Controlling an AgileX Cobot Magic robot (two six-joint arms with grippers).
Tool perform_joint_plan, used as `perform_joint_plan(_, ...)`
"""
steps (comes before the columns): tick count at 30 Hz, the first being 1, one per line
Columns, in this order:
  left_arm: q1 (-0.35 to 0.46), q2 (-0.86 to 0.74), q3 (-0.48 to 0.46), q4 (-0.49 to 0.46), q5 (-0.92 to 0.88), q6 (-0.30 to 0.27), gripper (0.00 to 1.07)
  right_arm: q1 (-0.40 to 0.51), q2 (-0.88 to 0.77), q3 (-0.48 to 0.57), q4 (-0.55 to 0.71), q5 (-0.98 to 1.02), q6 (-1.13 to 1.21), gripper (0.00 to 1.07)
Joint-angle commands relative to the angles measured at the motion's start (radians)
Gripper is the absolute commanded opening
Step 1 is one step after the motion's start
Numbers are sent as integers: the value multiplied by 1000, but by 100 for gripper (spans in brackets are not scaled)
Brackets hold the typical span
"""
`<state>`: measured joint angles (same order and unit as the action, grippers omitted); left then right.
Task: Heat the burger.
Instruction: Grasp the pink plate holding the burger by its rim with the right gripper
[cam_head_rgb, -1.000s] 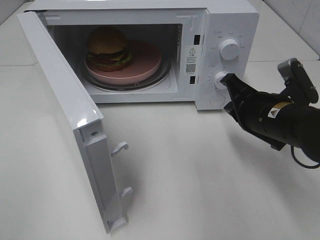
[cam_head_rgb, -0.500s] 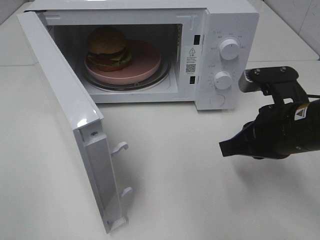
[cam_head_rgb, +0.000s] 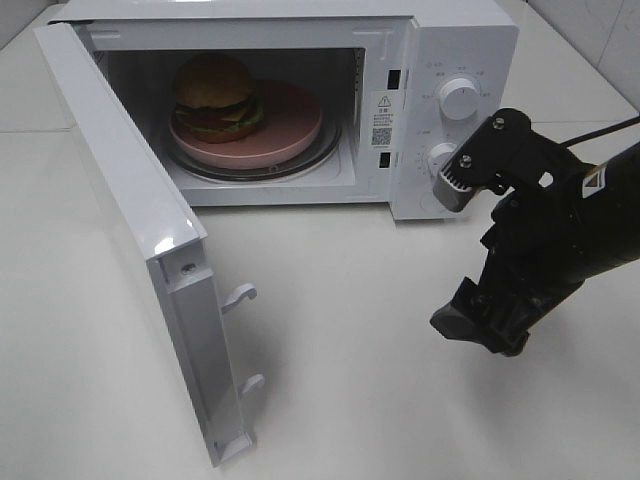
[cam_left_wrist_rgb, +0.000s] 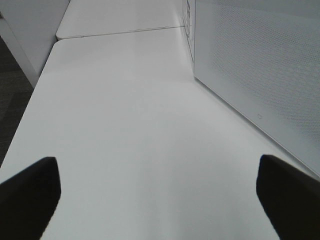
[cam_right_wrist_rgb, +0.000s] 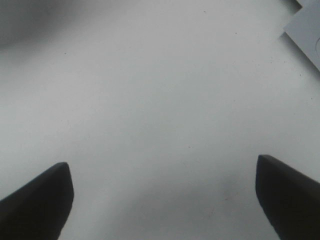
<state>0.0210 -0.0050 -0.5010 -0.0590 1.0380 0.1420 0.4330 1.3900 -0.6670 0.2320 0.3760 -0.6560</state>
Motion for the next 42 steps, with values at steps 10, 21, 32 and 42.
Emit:
perform_joint_plan(10, 2, -20, 2, -3, -3, -2, 101, 43, 28, -230, -76, 193, -549, 99)
perform_joint_plan(21, 2, -20, 2, -3, -3, -2, 101, 152, 303, -551, -106, 290, -622, 95)
perform_joint_plan(32, 2, -20, 2, -3, -3, -2, 101, 223, 531, -816, -106, 292, -639, 92)
perform_joint_plan(42, 2, -20, 2, -3, -3, -2, 101, 231, 634, -964, -109, 323, -643, 91)
